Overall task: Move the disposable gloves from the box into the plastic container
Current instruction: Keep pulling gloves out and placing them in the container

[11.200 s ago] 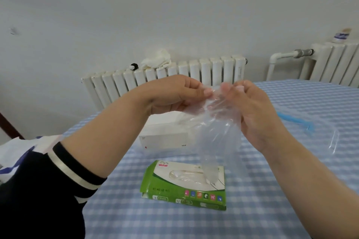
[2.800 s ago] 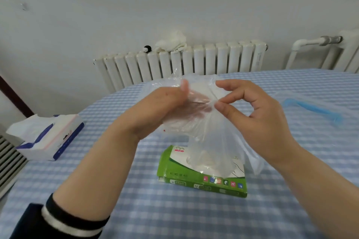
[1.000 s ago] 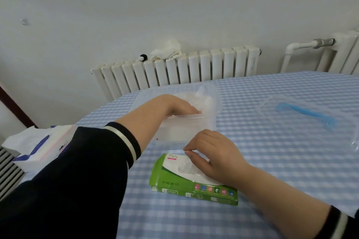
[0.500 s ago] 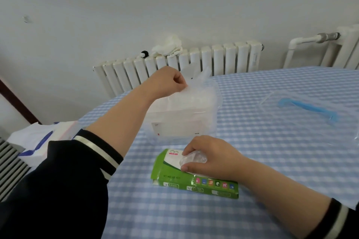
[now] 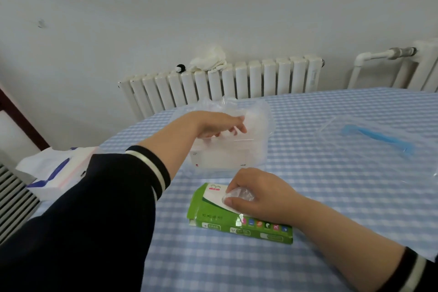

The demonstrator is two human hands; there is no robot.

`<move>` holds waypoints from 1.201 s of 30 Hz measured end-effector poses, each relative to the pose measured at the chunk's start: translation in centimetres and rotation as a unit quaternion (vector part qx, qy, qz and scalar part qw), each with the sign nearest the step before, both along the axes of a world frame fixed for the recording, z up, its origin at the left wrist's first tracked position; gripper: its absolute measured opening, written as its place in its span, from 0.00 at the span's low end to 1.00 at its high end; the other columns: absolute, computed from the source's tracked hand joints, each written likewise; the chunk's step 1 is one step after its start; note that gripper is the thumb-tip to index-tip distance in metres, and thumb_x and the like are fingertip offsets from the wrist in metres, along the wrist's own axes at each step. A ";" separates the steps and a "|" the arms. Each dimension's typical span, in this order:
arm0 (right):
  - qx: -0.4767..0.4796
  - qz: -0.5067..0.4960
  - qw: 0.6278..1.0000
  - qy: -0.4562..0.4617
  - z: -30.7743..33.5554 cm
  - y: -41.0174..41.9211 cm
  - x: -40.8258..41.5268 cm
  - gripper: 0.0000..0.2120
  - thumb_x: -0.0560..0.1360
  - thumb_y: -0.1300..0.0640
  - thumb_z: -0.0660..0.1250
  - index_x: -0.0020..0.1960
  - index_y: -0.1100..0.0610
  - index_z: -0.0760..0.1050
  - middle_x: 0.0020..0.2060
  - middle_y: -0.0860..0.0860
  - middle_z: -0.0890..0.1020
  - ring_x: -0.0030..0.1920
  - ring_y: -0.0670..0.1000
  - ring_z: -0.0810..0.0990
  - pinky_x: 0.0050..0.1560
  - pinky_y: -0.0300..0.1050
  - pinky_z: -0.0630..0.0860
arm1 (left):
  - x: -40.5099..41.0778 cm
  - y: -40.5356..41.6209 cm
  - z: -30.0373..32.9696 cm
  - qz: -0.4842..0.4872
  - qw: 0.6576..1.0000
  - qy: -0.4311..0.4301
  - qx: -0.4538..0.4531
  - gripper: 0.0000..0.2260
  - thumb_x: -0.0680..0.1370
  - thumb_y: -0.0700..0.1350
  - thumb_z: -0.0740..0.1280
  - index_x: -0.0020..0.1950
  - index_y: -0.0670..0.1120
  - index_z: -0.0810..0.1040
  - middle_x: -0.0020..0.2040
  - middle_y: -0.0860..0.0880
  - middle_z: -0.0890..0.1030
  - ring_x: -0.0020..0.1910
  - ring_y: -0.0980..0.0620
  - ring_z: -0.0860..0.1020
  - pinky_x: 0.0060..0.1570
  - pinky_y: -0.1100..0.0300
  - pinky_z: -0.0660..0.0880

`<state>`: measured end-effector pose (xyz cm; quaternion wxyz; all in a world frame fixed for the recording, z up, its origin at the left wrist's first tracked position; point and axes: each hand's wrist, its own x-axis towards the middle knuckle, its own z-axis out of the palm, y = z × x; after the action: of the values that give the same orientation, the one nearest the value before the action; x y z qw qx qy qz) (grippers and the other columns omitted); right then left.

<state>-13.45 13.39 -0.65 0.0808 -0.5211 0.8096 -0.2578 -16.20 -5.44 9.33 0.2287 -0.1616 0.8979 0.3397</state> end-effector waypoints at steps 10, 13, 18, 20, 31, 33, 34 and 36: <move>-0.024 0.005 1.000 -0.014 0.2 0.2 -0.1 0.32 0.75 0.32 0.44 0.50 0.51 0.79 0.45 0.45 0.80 0.47 0.43 0.75 0.50 0.45 0.73 | -2.0 -1.2 -0.7 0.074 0.980 0.125 -0.135 0.14 0.79 0.31 0.55 0.57 0.36 0.77 0.50 0.39 0.78 0.37 0.47 0.76 0.34 0.58 0.77; -0.025 -0.006 0.999 -0.025 0.1 0.1 -0.2 0.30 0.76 0.36 0.43 0.50 0.51 0.79 0.44 0.46 0.80 0.46 0.44 0.76 0.51 0.48 0.73 | -2.2 -2.1 -0.9 0.062 0.960 0.185 -0.199 0.12 0.75 0.31 0.58 0.51 0.37 0.81 0.51 0.40 0.82 0.40 0.45 0.77 0.40 0.55 0.77; -0.021 -0.018 0.999 -0.027 0.2 0.1 -0.1 0.24 0.76 0.39 0.49 0.51 0.51 0.79 0.44 0.45 0.80 0.46 0.43 0.76 0.48 0.46 0.74 | -1.8 -2.6 -0.4 0.022 0.912 0.260 -0.317 0.08 0.76 0.44 0.70 0.39 0.47 0.74 0.39 0.53 0.74 0.44 0.50 0.75 0.40 0.60 0.67; -0.022 -0.016 0.999 -0.027 0.2 0.1 0.0 0.21 0.78 0.40 0.52 0.51 0.50 0.80 0.44 0.43 0.80 0.45 0.42 0.75 0.47 0.43 0.74 | -1.4 -3.0 0.0 0.004 0.903 0.301 -0.306 0.06 0.77 0.48 0.71 0.45 0.46 0.78 0.44 0.51 0.76 0.45 0.51 0.75 0.45 0.59 0.69; -0.035 -0.015 0.999 -0.017 0.1 0.1 0.1 0.27 0.74 0.35 0.47 0.48 0.49 0.79 0.42 0.42 0.78 0.44 0.41 0.73 0.46 0.40 0.73 | 0.2 -5.4 -1.8 -0.096 0.970 0.055 -0.215 0.20 0.83 0.50 0.59 0.75 0.55 0.64 0.73 0.56 0.67 0.73 0.54 0.64 0.73 0.54 0.59; -0.033 -0.013 0.999 -0.013 0.1 0.1 0.1 0.23 0.76 0.37 0.50 0.48 0.49 0.79 0.42 0.42 0.78 0.44 0.40 0.73 0.46 0.40 0.72 | 0.3 -5.3 -2.0 -0.096 0.972 0.038 -0.211 0.18 0.82 0.47 0.59 0.73 0.56 0.68 0.70 0.57 0.70 0.70 0.54 0.66 0.73 0.52 0.60; -0.033 -0.012 0.999 -0.012 0.1 0.1 0.0 0.21 0.77 0.38 0.52 0.49 0.49 0.79 0.43 0.42 0.78 0.44 0.40 0.73 0.46 0.40 0.73 | 0.2 -5.3 -1.8 -0.095 0.969 0.046 -0.222 0.16 0.82 0.45 0.59 0.69 0.54 0.71 0.67 0.56 0.72 0.68 0.54 0.68 0.71 0.53 0.63; -0.038 -0.009 0.999 -0.013 0.2 0.1 0.0 0.18 0.79 0.41 0.55 0.50 0.49 0.79 0.44 0.43 0.79 0.46 0.41 0.74 0.48 0.42 0.73 | 0.0 -5.2 -1.0 -0.095 0.960 0.076 -0.251 0.11 0.81 0.44 0.59 0.61 0.47 0.76 0.64 0.51 0.76 0.63 0.50 0.73 0.66 0.51 0.68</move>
<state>-13.48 13.51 -0.50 0.0687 -0.5136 0.8025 -0.2957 -16.20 -10.59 8.33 0.1430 -0.1019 0.9802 0.0912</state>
